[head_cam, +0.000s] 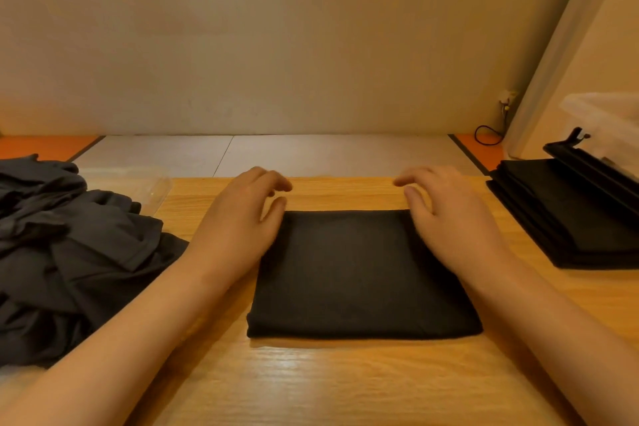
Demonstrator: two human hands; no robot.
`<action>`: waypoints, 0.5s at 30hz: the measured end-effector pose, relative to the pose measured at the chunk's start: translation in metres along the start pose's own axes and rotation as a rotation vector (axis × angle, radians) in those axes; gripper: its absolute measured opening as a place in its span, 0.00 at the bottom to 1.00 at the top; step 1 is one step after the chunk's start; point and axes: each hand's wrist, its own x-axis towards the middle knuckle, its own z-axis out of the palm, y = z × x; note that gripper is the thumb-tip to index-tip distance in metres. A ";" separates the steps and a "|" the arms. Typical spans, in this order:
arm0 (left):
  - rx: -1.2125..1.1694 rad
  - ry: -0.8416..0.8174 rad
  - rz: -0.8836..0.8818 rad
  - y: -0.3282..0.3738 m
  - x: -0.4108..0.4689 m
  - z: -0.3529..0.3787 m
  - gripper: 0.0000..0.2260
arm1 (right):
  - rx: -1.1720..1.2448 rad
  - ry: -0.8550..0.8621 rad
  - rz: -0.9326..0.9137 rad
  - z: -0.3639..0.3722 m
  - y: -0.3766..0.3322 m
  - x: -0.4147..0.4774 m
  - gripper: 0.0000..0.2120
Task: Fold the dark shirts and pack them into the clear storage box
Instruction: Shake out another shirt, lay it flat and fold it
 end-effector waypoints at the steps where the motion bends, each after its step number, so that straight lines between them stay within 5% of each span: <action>1: -0.001 -0.009 0.037 0.013 -0.003 0.001 0.12 | 0.015 -0.015 -0.079 0.002 -0.015 -0.003 0.13; 4: 0.170 -0.217 0.147 0.040 -0.016 0.016 0.25 | -0.002 -0.271 -0.227 0.022 -0.048 -0.018 0.21; 7: 0.213 -0.453 0.096 0.034 -0.024 0.033 0.25 | -0.063 -0.520 -0.188 0.037 -0.047 -0.025 0.24; 15: 0.304 -0.493 0.020 0.025 -0.022 0.034 0.27 | -0.133 -0.575 -0.115 0.036 -0.035 -0.021 0.25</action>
